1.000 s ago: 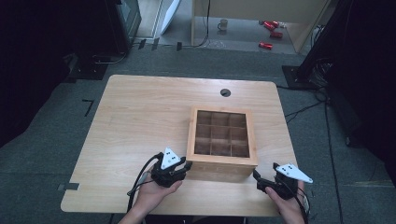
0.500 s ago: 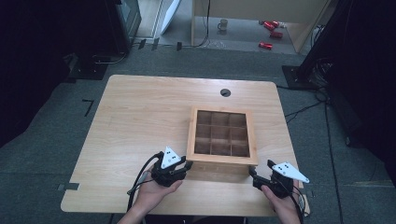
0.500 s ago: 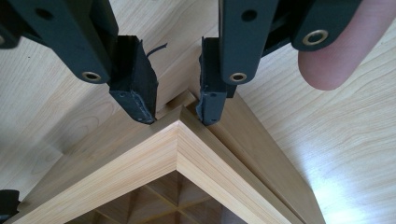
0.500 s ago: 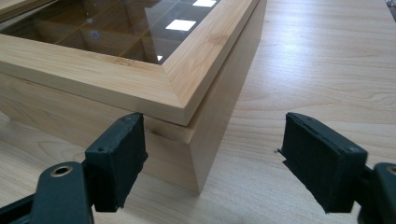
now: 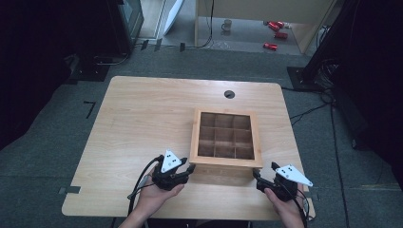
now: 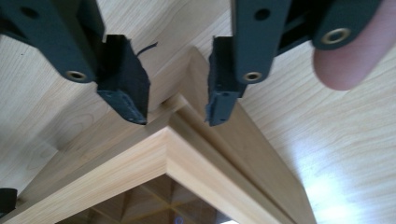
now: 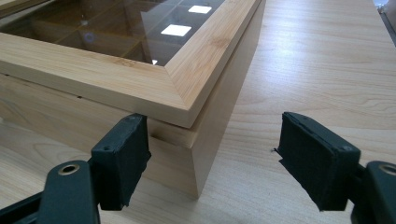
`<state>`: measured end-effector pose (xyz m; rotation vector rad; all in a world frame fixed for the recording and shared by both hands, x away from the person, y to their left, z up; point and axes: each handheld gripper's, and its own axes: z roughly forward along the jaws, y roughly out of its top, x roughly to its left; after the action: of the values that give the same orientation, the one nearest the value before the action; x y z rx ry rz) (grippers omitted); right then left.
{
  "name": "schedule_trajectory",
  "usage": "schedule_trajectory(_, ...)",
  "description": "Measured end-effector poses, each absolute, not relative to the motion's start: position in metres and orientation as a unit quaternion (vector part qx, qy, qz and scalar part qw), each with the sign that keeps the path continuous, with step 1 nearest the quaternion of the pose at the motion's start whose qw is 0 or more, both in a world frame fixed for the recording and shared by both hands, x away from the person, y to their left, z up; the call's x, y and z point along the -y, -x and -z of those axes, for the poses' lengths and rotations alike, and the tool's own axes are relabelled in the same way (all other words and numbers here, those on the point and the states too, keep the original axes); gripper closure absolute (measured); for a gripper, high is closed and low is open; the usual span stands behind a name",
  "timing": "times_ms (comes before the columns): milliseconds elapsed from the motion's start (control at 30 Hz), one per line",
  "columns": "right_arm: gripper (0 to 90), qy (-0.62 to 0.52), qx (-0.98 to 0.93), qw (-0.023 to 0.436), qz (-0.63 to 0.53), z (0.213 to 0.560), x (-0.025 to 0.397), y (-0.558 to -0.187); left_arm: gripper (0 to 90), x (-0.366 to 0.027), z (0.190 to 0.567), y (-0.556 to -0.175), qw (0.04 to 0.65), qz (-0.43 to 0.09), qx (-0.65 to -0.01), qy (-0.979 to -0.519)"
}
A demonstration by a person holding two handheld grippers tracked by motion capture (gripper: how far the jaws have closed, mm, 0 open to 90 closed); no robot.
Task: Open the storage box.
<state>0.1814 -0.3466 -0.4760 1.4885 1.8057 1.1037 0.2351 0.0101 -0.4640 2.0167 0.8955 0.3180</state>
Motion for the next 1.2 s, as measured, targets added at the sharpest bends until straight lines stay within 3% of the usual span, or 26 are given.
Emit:
schedule_trajectory(100, 24.8, -0.553, -0.67, 0.273, -0.414, 0.474, 0.347, -0.182, 36.0, -0.013, 0.467, -0.234, 0.436, -0.129, -0.358, -0.816)
schedule_trajectory(333, 24.3, -0.547, -0.669, 0.277, -0.419, 0.465, 0.348, -0.182, 18.7, -0.04, 0.483, -0.234, 0.392, -0.133, -0.381, -0.826)
schedule_trajectory(700, 23.4, -0.543, -0.671, 0.292, -0.411, 0.45, 0.347, -0.184, 16.2, -0.076, 0.505, -0.233, 0.362, -0.153, -0.435, -0.81)
schedule_trajectory(967, 22.0, -0.539, -0.672, 0.295, -0.415, 0.441, 0.348, -0.189, 15.3, -0.068, 0.517, -0.232, 0.326, -0.178, -0.432, -0.822)
schedule_trajectory(1200, 21.8, -0.534, -0.663, 0.31, -0.424, 0.429, 0.347, -0.2, 14.8, -0.068, 0.519, -0.231, 0.335, -0.186, -0.435, -0.815)
